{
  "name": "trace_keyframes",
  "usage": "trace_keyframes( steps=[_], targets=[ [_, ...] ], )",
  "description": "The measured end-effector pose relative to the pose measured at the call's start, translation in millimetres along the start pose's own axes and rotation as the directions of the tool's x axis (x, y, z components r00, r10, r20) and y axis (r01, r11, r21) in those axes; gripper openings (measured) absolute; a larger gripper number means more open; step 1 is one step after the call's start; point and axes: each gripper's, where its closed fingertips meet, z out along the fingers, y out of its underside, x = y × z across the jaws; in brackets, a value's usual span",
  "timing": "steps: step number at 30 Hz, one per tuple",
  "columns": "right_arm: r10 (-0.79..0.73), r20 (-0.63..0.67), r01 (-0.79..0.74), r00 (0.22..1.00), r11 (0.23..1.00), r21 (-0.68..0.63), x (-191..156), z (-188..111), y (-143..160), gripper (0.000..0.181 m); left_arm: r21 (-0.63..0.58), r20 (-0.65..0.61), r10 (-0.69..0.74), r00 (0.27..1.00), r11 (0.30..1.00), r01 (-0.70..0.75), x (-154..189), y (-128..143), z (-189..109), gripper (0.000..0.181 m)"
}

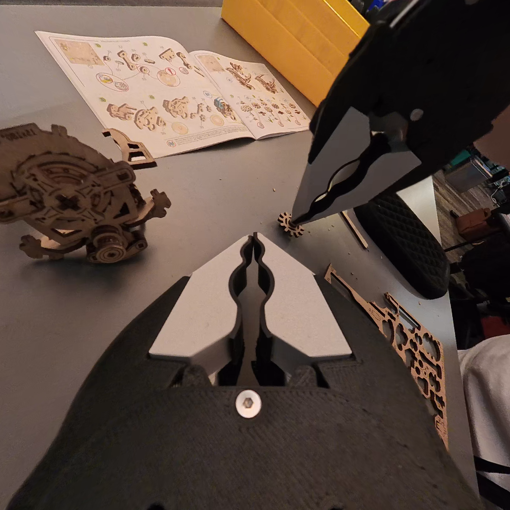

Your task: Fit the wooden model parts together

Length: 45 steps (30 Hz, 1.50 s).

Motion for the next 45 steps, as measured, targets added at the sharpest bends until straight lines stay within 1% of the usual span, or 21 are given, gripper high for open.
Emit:
trace_keyframes(
  steps=[3, 8, 10, 12, 15, 19, 21, 23, 25, 28, 31, 33, 38, 45],
  targets=[
    [-0.021, -0.054, 0.017, 0.998, 0.997, -0.076, 0.3, 0.7, -0.3, 0.0, 0.001, -0.001, -0.005, 1.0, 1.0, 0.005, -0.6, -0.3, 0.0, 0.0],
    [-0.004, -0.012, 0.002, 1.0, 0.986, -0.166, 0.3, 1.4, -0.1, 0.0, 0.002, 0.007, 0.002, 1.0, 1.0, -0.002, -0.3, 0.1, -1.0, 0.0],
    [0.009, 0.011, -0.007, 1.0, 0.985, -0.174, 0.4, 1.5, 0.1, 0.0, 0.001, 0.005, 0.0, 1.0, 1.0, 0.0, 0.1, 0.5, -0.8, 0.0],
    [0.039, 0.029, -0.034, 0.999, 0.988, -0.15, 0.5, 1.3, 0.1, 0.0, 0.003, 0.003, 0.001, 1.0, 1.0, -0.001, 0.8, 0.2, -0.9, 0.0],
    [0.073, 0.037, -0.07, 0.997, 0.995, -0.075, 0.6, 0.6, 0.5, 0.0, -0.001, 0.002, 0.006, 1.0, 1.0, -0.006, 2.1, 0.9, -0.1, 0.0],
    [0.09, -0.019, -0.089, 0.996, 0.996, 0.023, 0.3, 0.1, -2.1, 0.0, -0.005, -0.003, 0.004, 1.0, 1.0, -0.004, 2.3, 1.7, 0.4, 0.0],
    [0.109, -0.017, -0.107, 0.994, 0.992, 0.073, -4.1, -1.5, -6.7, 0.0, -0.002, -0.006, -0.004, 1.0, 1.0, 0.004, 1.6, 1.2, 0.1, 0.0],
    [0.09, -0.088, -0.083, 0.992, 0.994, 0.077, 0.1, -11.2, -6.0, 0.0, 0.002, -0.009, -0.011, 1.0, 1.0, 0.011, 1.4, 0.6, -0.2, 0.0],
    [0.066, -0.121, -0.054, 0.99, 0.993, 0.101, 1.8, -22.4, -8.9, 0.0, 0.003, -0.012, -0.016, 1.0, 1.0, 0.016, 1.2, 0.5, -0.3, 0.0],
    [0.062, -0.085, -0.053, 0.994, 0.993, 0.102, 1.4, -21.7, -6.6, 0.001, 0.001, -0.015, -0.018, 1.0, 1.0, 0.018, 1.2, 0.8, 0.0, 0.0],
    [0.001, -0.057, 0.002, 0.998, 0.999, 0.047, -1.4, -9.9, -0.1, 0.004, 0.0, -0.018, -0.021, 1.0, 1.0, 0.021, 1.2, 1.1, 0.0, 0.0],
    [-0.009, -0.049, 0.01, 0.999, 1.0, 0.027, -0.9, -4.2, 0.8, 0.007, 0.002, -0.019, -0.025, 1.0, 1.0, 0.025, 1.1, 0.7, -0.2, 0.0],
    [-0.006, -0.037, 0.009, 0.999, 0.998, 0.062, 0.3, -5.1, -7.3, 0.0, 0.001, -0.019, -0.023, 1.0, 1.0, 0.023, 1.3, 1.0, -0.1, 0.0],
    [0.006, -0.015, -0.005, 1.0, 0.999, 0.052, -2.3, -0.1, -4.3, 0.001, 0.001, -0.02, -0.022, 1.0, 1.0, 0.022, 1.4, 1.0, -0.1, 0.0]
  ],
)
